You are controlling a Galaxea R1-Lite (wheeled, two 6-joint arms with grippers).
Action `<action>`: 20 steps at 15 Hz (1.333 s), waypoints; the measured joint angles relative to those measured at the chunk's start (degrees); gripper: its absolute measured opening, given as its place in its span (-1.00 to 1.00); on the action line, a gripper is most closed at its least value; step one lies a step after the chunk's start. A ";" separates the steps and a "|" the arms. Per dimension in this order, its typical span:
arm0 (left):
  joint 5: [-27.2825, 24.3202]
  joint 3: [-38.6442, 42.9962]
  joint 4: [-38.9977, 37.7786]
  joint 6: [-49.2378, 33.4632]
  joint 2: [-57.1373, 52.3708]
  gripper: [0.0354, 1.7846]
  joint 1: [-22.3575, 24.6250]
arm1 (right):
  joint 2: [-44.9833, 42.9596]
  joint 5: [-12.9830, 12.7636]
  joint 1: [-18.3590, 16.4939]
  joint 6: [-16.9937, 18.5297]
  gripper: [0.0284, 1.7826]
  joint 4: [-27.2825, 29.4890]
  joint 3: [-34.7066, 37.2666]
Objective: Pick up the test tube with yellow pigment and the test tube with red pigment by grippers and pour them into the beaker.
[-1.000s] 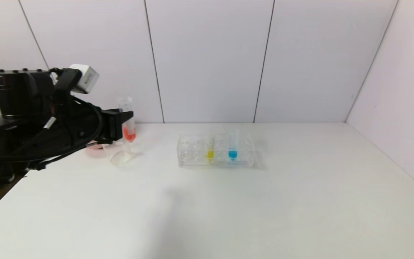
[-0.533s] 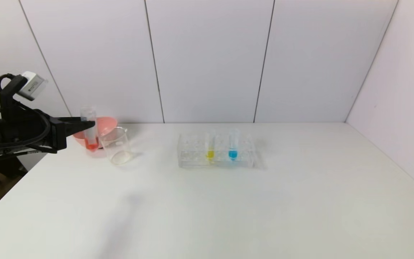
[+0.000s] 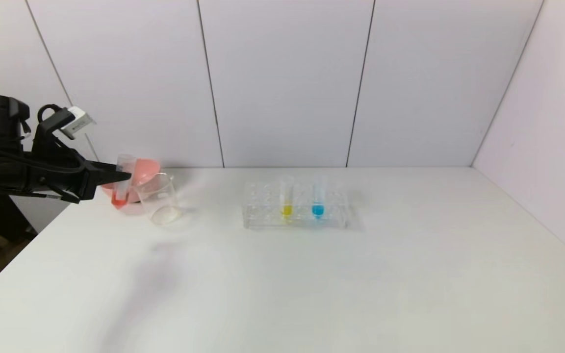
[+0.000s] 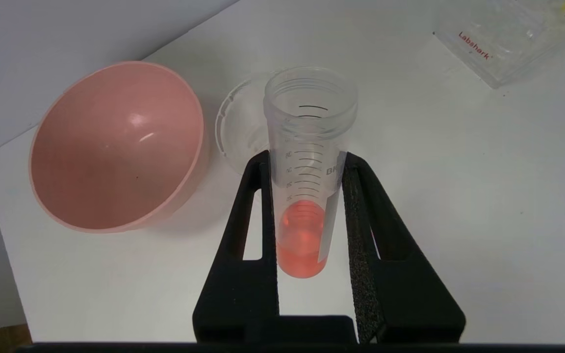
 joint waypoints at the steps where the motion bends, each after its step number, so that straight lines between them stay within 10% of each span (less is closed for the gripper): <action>1: 0.35 -2.62 1.97 1.02 1.44 -0.56 0.00 | 0.00 0.02 0.00 0.02 0.92 -0.02 0.00; 14: 17.81 -42.45 46.25 18.32 14.51 -0.56 -0.99 | 0.00 0.02 0.00 0.02 0.92 -0.02 0.00; 20: 26.93 -45.48 46.41 28.37 19.21 -0.56 -4.62 | 0.00 0.00 0.00 0.02 0.92 -0.02 0.00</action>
